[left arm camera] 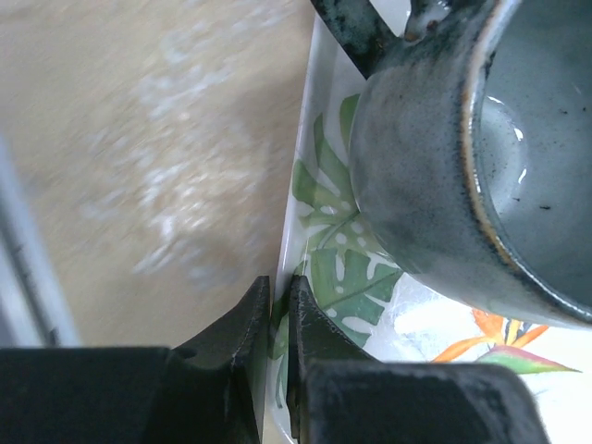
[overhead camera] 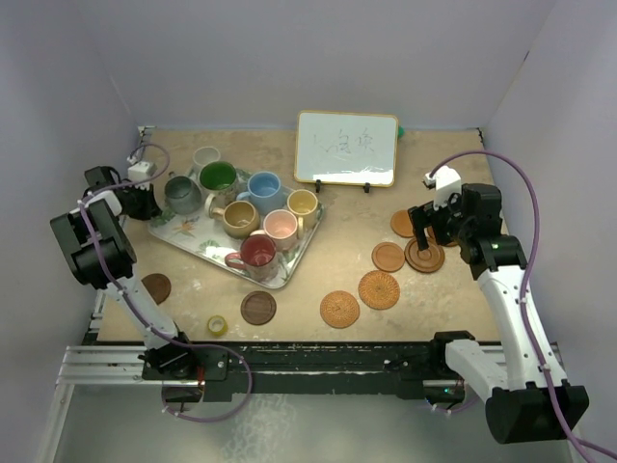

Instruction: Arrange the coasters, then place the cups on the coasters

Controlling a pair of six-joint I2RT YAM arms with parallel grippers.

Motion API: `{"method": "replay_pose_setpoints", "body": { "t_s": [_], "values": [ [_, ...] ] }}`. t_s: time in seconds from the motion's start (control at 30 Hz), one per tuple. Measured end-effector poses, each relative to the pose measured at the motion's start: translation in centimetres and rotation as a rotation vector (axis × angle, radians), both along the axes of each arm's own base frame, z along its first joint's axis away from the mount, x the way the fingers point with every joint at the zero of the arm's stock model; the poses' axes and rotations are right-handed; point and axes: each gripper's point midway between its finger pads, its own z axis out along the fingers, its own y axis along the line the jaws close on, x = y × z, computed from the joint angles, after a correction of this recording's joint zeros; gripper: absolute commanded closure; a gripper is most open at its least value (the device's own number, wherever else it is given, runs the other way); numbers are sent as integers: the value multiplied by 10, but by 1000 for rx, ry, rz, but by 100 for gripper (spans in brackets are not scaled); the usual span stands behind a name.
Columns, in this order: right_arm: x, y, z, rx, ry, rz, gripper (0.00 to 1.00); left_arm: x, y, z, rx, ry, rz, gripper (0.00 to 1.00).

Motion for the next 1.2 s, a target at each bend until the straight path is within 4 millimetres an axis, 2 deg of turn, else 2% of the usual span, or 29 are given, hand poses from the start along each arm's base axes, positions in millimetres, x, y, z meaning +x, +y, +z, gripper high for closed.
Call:
{"method": "replay_pose_setpoints", "body": {
  "t_s": [0.23, 0.37, 0.5, 0.6, 0.7, 0.8, 1.0, 1.2],
  "values": [
    [0, 1, -1, -1, 3, 4, 0, -19, 56, 1, 37, 9, 163, 97],
    [1, 1, -3, -3, 10, 6, 0, -30, 81, 0, 42, 3, 259, 97],
    [1, 2, -3, -4, 12, 11, 0, -37, 93, 1, 65, -19, 313, 97],
    [1, 5, -5, -4, 20, 19, 0, -38, 93, 1, 69, -37, 324, 97],
    [2, 15, -11, -6, 41, 56, 0, -39, 91, 0, 63, -42, 326, 97],
    [3, 42, -21, -15, 76, 150, 0, -39, 90, -1, 60, -47, 322, 97],
    [13, 124, -31, 8, 121, 415, 0, -38, 82, -1, 83, -60, 308, 97],
    [15, 202, -57, 29, 121, 617, 0, -37, 79, -1, 88, -61, 305, 97]
  ]
}}
